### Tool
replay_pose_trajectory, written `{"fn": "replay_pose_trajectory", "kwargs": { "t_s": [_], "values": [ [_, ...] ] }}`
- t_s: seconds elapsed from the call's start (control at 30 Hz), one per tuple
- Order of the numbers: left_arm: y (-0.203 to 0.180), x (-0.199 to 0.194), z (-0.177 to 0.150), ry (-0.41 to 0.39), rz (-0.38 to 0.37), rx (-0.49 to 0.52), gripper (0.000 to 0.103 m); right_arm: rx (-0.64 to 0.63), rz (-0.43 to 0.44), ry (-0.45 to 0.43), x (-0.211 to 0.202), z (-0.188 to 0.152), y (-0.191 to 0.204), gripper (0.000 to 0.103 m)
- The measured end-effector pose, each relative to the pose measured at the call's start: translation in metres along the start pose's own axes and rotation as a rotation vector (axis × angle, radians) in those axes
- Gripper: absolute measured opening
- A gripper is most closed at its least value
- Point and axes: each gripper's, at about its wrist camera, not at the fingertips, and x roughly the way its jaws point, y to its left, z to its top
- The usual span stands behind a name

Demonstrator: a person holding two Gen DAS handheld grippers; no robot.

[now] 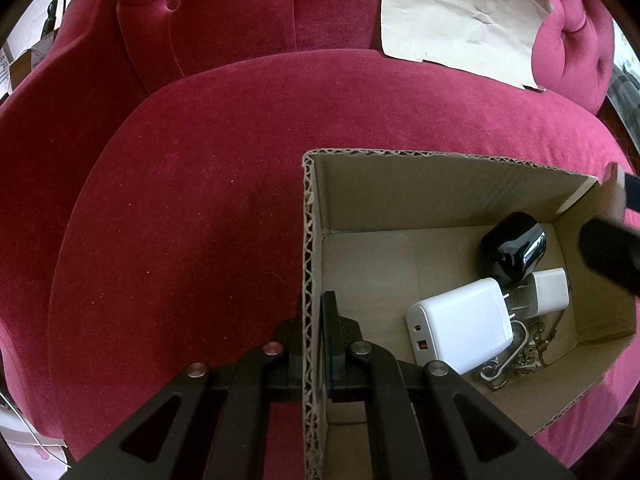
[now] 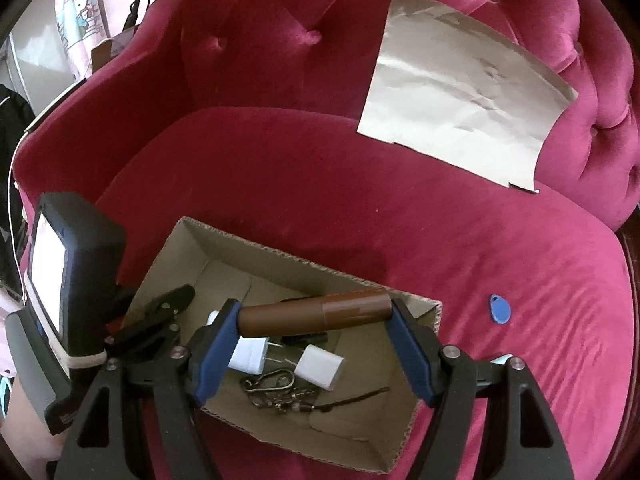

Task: Organize rigid objects
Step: 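Carry the brown tube over the box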

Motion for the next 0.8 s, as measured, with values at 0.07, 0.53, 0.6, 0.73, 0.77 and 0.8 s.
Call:
{"fn": "replay_pose_trajectory", "kwargs": {
  "t_s": [0.07, 0.53, 0.6, 0.73, 0.77, 0.8],
  "values": [
    [0.0, 0.0, 0.0, -0.001, 0.0, 0.0, 0.004, -0.005, 0.001, 0.007, 0.003, -0.002, 0.003, 0.077],
    [0.0, 0.0, 0.0, -0.001, 0.0, 0.0, 0.004, -0.022, 0.014, 0.061, 0.016, -0.013, 0.012, 0.077],
    [0.0, 0.0, 0.0, -0.001, 0.0, 0.0, 0.004, -0.022, 0.016, 0.063, 0.016, -0.013, 0.012, 0.077],
    [0.0, 0.0, 0.0, -0.001, 0.0, 0.0, 0.004, -0.023, 0.004, 0.053, 0.016, -0.013, 0.01, 0.077],
    [0.0, 0.0, 0.0, -0.001, 0.0, 0.0, 0.004, -0.026, 0.0, 0.051, 0.016, -0.014, 0.01, 0.078],
    [0.0, 0.0, 0.0, -0.001, 0.0, 0.0, 0.004, -0.029, -0.004, 0.05, 0.017, -0.013, 0.01, 0.084]
  ]
}}
